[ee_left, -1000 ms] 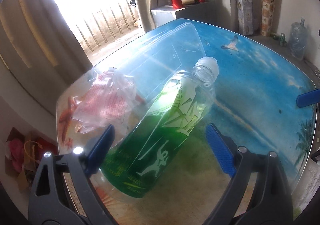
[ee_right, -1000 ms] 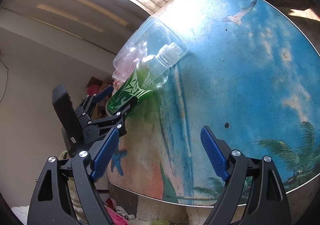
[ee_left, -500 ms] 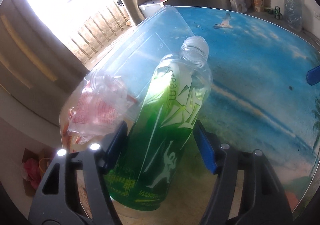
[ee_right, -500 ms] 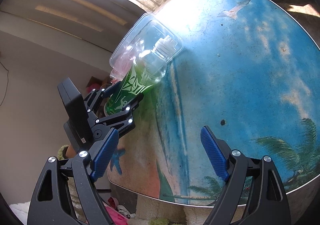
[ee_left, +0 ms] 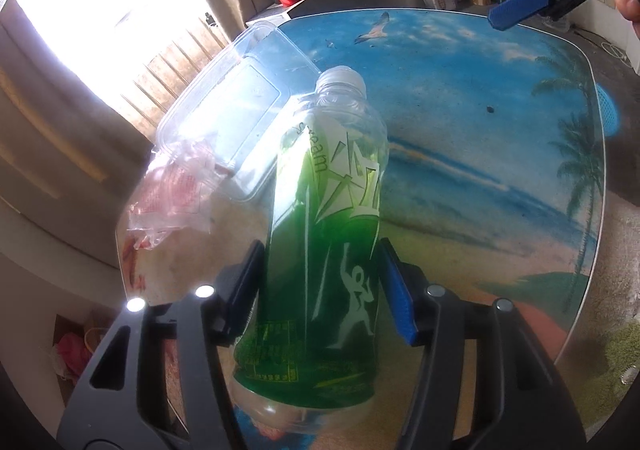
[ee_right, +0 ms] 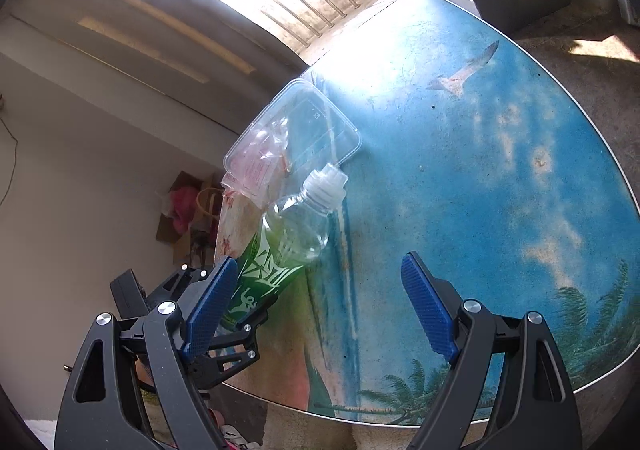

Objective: Collect trash
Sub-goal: 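Lift the bottle with the left tool while the right tool moves to the clear container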

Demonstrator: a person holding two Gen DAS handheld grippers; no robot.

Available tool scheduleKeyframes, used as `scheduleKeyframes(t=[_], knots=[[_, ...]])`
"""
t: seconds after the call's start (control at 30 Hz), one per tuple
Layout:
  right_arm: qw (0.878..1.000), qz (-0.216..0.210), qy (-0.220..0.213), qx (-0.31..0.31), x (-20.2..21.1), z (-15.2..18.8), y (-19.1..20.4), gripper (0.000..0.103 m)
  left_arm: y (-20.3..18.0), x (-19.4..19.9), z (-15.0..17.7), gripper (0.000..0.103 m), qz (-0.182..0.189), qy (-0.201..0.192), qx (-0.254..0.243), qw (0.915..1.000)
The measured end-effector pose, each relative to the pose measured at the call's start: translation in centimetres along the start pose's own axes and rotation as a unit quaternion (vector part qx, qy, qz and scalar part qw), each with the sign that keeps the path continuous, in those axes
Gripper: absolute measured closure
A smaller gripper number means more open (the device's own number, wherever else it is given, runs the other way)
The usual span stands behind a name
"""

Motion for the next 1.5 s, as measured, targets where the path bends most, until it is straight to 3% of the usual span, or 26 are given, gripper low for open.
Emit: scheduleKeyframes(t=[0.13, 0.27, 0.4, 0.57, 0.77, 0.87, 0.93, 1.0, 1.3, 1.5], knots=[[0.999, 0.010, -0.017, 0.029, -0.5, -2.9, 0.2, 0.021, -0.2, 1.6, 1.9, 0.049, 0.008, 0.008, 0.031, 0.9995], [0.996, 0.054, -0.015, 0.063, -3.1, -5.7, 0.2, 0.021, 0.3, 2.6, 3.8, 0.049, 0.005, 0.019, 0.081, 0.9965], [0.993, 0.081, 0.006, 0.089, -6.9, -7.3, 0.0, 0.021, 1.1, 3.3, 5.4, 0.049, -0.007, 0.031, 0.150, 0.9881], [0.988, 0.112, 0.002, 0.110, -10.4, -10.0, -0.1, 0.024, 2.2, 3.7, 6.9, 0.049, -0.006, 0.045, 0.218, 0.9749], [0.983, 0.141, 0.007, 0.120, -13.3, -11.4, -0.5, 0.045, 2.9, 3.7, 7.8, 0.049, -0.011, 0.058, 0.249, 0.9668], [0.979, 0.156, 0.009, 0.131, -13.9, -11.5, -0.8, 0.064, 2.8, 3.8, 7.8, 0.049, -0.016, 0.060, 0.253, 0.9654], [0.978, 0.161, 0.006, 0.134, -13.8, -11.4, -1.0, 0.081, 2.8, 3.9, 7.8, 0.049, -0.018, 0.061, 0.255, 0.9648], [0.979, 0.160, 0.004, 0.128, -13.4, -11.3, -1.3, 0.091, 2.8, 3.9, 7.8, 0.049, -0.018, 0.061, 0.257, 0.9644], [0.980, 0.160, -0.013, 0.119, -8.4, -10.1, -2.4, 0.099, 3.0, 3.9, 7.9, 0.049, -0.015, 0.063, 0.273, 0.9597], [0.988, 0.143, -0.001, 0.065, -2.6, -6.6, -4.7, 0.099, 3.3, 3.7, 8.0, 0.049, -0.010, 0.062, 0.284, 0.9569]])
Point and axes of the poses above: each gripper's, at about its wrist camera, not at the fingertips, and x roughly against the way its jaws point, y to its left, z to its underside, the point moved 7 cm from there along -x, roughly the way its jaws point, and after that the axes turned 6 degrees about -z, right-handed, at the moved point
